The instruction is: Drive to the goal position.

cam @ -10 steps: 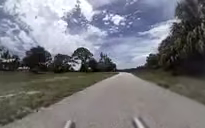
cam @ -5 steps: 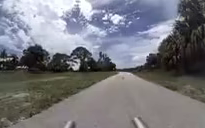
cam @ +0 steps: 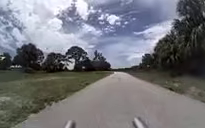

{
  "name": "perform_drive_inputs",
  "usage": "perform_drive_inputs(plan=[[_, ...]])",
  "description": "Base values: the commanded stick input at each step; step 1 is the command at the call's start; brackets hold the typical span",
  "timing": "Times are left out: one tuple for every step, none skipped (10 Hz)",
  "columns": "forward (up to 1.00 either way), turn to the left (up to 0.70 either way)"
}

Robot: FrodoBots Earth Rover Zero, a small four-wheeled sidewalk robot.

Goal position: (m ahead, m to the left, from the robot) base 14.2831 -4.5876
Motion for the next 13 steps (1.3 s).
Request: perform_drive_inputs(plan=[[0.85,0.0],[0.85,0.0],[0.85,0.0],[0.85,0.0],[0.85,-0.17],[0.85,-0.24],[0.85,-0.28],[0.85,-0.33],[0.85,0.0],[0.85,0.0],[0.85,0.0],[0.85,0.0],[0.85,0.0]])
